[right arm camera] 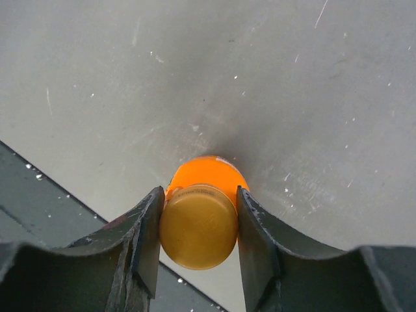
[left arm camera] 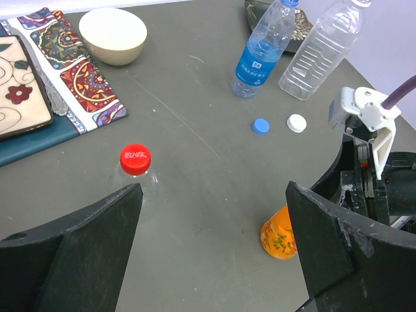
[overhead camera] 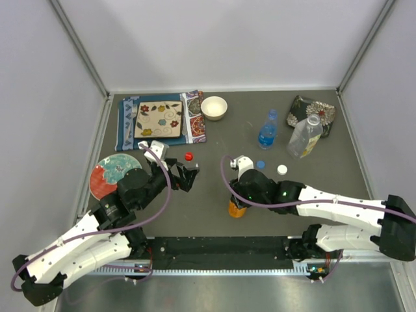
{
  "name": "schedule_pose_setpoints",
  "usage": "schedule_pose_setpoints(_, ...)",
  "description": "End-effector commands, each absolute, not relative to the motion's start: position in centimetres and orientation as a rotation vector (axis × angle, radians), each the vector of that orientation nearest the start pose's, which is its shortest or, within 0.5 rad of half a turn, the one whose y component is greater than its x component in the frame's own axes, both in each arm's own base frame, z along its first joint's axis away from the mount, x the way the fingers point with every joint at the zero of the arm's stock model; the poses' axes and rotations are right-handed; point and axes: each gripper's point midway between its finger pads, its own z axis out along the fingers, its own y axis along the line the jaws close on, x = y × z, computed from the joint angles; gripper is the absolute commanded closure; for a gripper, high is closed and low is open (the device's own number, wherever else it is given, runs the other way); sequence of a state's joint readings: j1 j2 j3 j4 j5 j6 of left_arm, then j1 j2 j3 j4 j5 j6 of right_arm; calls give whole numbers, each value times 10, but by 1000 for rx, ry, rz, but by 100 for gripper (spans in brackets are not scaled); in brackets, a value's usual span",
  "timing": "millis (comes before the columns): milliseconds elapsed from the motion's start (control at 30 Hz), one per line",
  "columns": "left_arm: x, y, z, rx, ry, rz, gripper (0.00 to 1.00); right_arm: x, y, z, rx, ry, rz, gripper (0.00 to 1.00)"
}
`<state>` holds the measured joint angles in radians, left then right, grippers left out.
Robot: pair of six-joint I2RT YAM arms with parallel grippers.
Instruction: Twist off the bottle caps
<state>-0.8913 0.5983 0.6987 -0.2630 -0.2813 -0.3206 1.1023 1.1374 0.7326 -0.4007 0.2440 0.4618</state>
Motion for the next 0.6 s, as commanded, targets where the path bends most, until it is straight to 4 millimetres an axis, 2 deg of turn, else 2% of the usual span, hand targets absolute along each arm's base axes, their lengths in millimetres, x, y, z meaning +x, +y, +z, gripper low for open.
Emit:
schedule_pose_setpoints(0, 203, -194, 273, 290, 1721, -658, 3, 159, 261, 127, -616, 2260, 501, 64)
schedule_pose_setpoints(33, 203, -194, 273, 291, 1720, -660, 2, 160, 260, 131, -615, 2252, 503, 65)
schedule_pose_setpoints(133, 200, -197, 277, 308, 1707, -679, 2, 164, 258, 161, -579, 2195, 525, 69)
schedule_pose_setpoints(167, 199, -199, 281, 319, 1698, -692, 2, 166, 260, 184, -553, 2148, 559, 70)
schedule_pose_setpoints(233, 191, -209, 290, 377, 1664, -758, 2, 175, 253, 210, -509, 2087, 539, 70)
schedule_pose_setpoints(267, 187, -213, 296, 402, 1643, -787, 2, 181, 253, 232, -472, 2043, 550, 70)
schedule_pose_setpoints(367, 167, -233, 313, 530, 1574, -925, 1, 198, 246, 270, -396, 1983, 595, 72)
schedule_pose_setpoints(400, 162, -238, 318, 557, 1558, -962, 2, 204, 245, 273, -378, 1987, 605, 74)
schedule_pose_setpoints(467, 156, -247, 325, 588, 1545, -1017, 2, 214, 243, 285, -335, 1993, 669, 83)
schedule_pose_setpoints(533, 155, -250, 332, 588, 1542, -1037, 1, 216, 246, 296, -313, 1988, 744, 93)
schedule_pose_setpoints(567, 155, -251, 339, 581, 1526, -1050, 1, 210, 253, 302, -346, 1985, 822, 96)
